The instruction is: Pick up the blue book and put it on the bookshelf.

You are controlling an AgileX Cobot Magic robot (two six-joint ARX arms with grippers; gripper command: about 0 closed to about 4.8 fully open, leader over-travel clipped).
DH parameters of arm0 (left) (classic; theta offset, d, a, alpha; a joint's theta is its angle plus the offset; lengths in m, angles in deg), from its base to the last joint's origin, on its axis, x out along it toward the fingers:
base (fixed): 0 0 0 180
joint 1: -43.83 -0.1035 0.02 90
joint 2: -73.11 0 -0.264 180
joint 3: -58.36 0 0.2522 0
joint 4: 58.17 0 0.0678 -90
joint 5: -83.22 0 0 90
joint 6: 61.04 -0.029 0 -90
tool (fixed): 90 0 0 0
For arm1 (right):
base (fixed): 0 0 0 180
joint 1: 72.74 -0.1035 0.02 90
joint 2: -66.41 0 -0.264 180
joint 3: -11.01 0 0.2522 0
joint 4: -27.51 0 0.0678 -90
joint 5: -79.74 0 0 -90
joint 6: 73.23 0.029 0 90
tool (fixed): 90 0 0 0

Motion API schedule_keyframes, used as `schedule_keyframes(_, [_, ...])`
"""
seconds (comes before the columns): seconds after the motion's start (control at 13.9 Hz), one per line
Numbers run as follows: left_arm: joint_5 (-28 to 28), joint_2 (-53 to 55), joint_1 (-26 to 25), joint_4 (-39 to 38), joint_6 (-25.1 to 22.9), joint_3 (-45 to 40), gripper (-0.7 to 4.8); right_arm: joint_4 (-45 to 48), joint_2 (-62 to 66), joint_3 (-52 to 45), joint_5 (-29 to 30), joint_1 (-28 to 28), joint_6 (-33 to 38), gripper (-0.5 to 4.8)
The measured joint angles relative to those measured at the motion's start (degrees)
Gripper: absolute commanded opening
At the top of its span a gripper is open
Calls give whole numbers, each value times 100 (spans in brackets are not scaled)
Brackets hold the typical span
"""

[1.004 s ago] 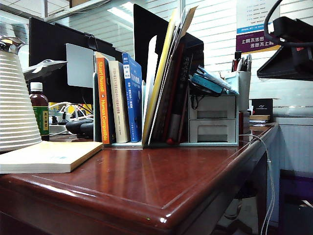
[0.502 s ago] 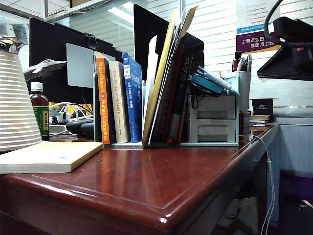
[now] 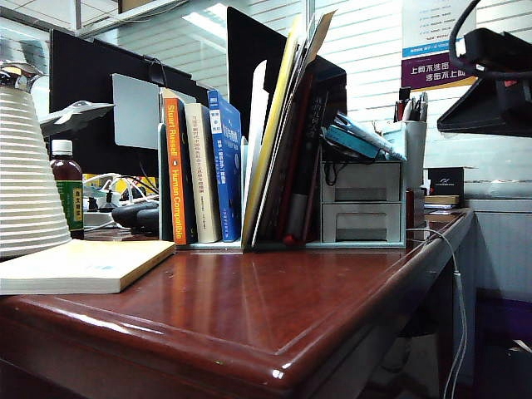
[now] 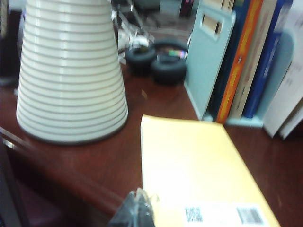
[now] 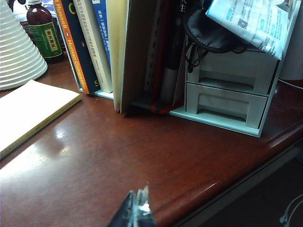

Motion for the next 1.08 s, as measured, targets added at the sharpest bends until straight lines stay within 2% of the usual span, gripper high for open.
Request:
schedule_keyframes(0.43, [0, 2, 0, -81, -2, 0, 4, 0, 0, 0, 0, 0, 0, -5])
schedule_keyframes(0.57, [0, 2, 0, -83, -2, 0, 4, -254, -507, -57, -46, 61, -4, -5])
schedule_keyframes(0.65, [-22, 2, 0, -83, -4, 0, 4, -437, -942, -57, -590, 354, -4, -5])
schedule_keyframes(0.72, [-17, 2, 0, -85, -4, 0, 4, -680, -2039, -616, -1056, 1161, -264, -5])
schedule_keyframes(0.86, [-17, 2, -2, -85, -4, 0, 4, -1145, -2865, -938, -1051, 1346, -282, -5])
schedule_keyframes(0.93, [-17, 2, -2, -85, -4, 0, 4, -2306, -4111, -1211, -914, 1670, -286, -5])
schedule_keyframes(1.08, [-17, 2, -2, -85, -4, 0, 4, -2450, -4463, -1209, -920, 1805, -415, -5])
